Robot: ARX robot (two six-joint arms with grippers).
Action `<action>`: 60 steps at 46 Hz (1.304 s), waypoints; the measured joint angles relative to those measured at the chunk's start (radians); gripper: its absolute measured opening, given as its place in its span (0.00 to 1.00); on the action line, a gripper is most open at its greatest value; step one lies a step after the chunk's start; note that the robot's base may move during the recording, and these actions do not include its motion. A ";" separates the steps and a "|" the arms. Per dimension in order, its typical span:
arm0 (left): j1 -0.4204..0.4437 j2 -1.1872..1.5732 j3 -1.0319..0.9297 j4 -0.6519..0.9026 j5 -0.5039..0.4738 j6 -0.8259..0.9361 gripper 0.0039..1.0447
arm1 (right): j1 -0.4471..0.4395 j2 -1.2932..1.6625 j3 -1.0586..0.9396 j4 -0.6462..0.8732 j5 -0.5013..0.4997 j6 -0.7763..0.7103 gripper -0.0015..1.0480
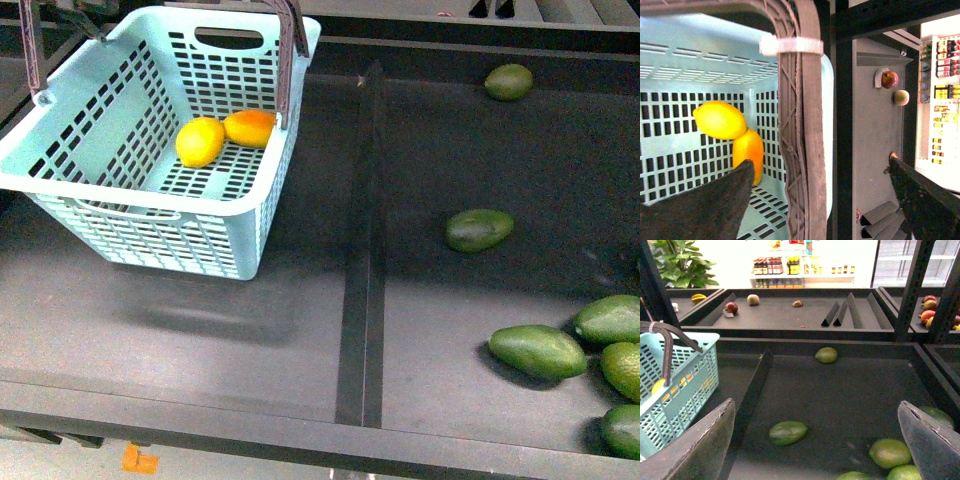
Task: Pick lemon and mango into basket
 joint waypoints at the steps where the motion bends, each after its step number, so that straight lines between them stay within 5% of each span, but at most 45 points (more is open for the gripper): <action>1: 0.000 -0.024 -0.023 0.000 0.000 0.008 0.85 | 0.000 0.000 0.000 0.000 0.000 0.000 0.92; 4: -0.005 -0.103 -0.100 0.000 -0.014 0.034 0.95 | 0.000 0.000 0.000 0.000 0.000 0.000 0.92; 7: -0.012 -0.142 -0.126 0.001 -0.017 0.045 0.93 | 0.000 0.000 0.000 0.000 0.000 0.000 0.92; 10: 0.003 -0.215 -0.354 0.473 0.181 0.422 0.79 | 0.000 0.000 0.000 0.000 0.000 0.000 0.92; 14: 0.026 -0.313 -0.665 0.929 0.249 0.993 0.61 | 0.000 0.000 0.000 0.000 0.001 0.000 0.92; 16: 0.047 -0.384 -0.810 1.082 0.261 1.255 0.49 | 0.000 0.000 0.000 0.000 0.001 0.000 0.92; 20: 0.085 -0.520 -1.023 1.192 0.285 1.481 0.25 | 0.000 0.000 0.000 0.000 0.001 0.000 0.92; 25: 0.101 -0.621 -1.191 1.232 0.314 1.542 0.03 | 0.000 0.000 0.000 0.000 0.001 0.000 0.92; 48: 0.208 -0.979 -1.586 1.270 0.412 1.567 0.03 | 0.000 0.000 0.000 0.000 0.000 0.000 0.92; 60: 0.208 -1.244 -1.679 1.088 0.415 1.569 0.03 | 0.000 0.000 0.000 0.000 0.000 0.000 0.92</action>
